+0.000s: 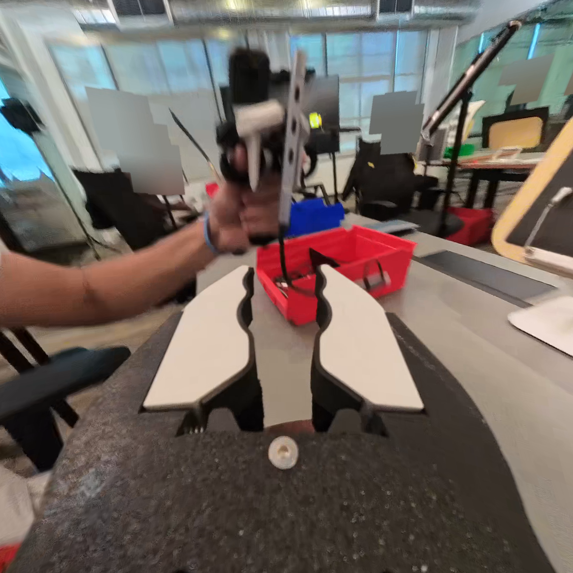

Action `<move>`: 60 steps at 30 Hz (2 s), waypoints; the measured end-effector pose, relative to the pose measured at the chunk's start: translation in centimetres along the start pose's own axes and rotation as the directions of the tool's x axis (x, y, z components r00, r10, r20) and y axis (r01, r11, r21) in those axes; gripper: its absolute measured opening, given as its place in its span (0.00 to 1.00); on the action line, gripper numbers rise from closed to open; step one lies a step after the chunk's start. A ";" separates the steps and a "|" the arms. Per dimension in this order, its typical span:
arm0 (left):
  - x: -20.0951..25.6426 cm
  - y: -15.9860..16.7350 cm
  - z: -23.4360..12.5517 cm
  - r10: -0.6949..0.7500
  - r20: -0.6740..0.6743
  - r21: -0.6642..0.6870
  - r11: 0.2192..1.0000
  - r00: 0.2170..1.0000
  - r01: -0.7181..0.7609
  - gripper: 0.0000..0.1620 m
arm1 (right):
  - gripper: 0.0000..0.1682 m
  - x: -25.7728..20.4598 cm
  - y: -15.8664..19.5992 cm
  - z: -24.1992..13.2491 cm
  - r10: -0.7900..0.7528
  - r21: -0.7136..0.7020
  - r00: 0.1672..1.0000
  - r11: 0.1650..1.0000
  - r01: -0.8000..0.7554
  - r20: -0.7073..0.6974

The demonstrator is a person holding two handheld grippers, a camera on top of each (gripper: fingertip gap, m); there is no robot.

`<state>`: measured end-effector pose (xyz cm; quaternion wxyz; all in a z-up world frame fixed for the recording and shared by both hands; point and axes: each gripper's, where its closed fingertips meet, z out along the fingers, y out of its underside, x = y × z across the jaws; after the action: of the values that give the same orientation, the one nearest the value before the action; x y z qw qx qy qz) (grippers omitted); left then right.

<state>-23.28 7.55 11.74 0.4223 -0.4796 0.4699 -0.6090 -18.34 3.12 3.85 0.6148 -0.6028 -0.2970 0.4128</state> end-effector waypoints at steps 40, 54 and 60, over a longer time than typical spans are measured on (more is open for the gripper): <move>-3.2 16.1 5.3 -0.605 0.036 0.106 0.793 0.795 0.599 0.14 | 0.06 5.0 8.3 -0.6 -0.780 -0.437 0.621 0.585 0.683 -0.074; -2.0 14.7 6.8 -0.664 -0.169 0.224 0.694 0.728 0.684 0.15 | 0.07 4.2 6.5 -1.0 -0.838 -0.372 0.530 0.537 0.757 -0.131; -1.8 14.9 7.3 -0.675 -0.195 0.228 0.674 0.711 0.703 0.15 | 0.06 4.3 6.6 -1.5 -0.812 -0.342 0.562 0.579 0.740 -0.158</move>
<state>-14.86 5.09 -2.40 0.2032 -0.5255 0.1806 -0.8062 -15.95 5.62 -3.34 0.6940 -0.5318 -0.4839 -0.0371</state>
